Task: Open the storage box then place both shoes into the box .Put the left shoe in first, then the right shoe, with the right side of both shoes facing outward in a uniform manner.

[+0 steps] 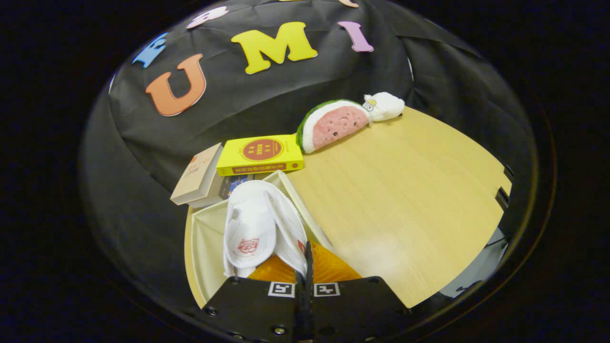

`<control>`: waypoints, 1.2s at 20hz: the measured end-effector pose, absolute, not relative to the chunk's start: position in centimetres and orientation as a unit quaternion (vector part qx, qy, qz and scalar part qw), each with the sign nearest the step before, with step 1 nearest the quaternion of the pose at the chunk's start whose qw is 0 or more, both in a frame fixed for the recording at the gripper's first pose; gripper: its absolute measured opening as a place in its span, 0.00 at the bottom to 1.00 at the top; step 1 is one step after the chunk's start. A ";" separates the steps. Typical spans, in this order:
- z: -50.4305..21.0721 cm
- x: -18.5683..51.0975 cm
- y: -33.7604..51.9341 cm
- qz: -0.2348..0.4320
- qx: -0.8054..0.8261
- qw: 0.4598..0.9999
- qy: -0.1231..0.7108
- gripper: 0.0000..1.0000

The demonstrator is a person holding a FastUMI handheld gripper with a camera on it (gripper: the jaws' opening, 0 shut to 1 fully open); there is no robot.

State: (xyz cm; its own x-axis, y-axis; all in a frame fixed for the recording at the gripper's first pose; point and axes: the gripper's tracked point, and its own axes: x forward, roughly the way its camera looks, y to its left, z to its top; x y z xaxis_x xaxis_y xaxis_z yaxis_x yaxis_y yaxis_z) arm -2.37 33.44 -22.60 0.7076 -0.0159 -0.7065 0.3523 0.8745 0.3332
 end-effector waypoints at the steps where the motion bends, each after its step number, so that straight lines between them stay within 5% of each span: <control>1: -22.9 -2.5 34.2 -0.090 0.226 0.896 0.372 0.00; 3: -22.4 -2.5 35.9 -0.046 0.218 0.899 0.376 0.21; 8: -18.6 -3.7 36.1 -0.001 0.154 0.930 0.334 0.95; 24: -1.9 -10.4 18.6 -0.013 0.071 0.989 0.128 0.96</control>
State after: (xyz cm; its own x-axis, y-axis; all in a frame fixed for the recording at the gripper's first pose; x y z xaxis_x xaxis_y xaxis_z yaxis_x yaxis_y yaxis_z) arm -10.45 18.62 -1.89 0.9670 -0.0066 -0.2549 0.0430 0.9896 0.1375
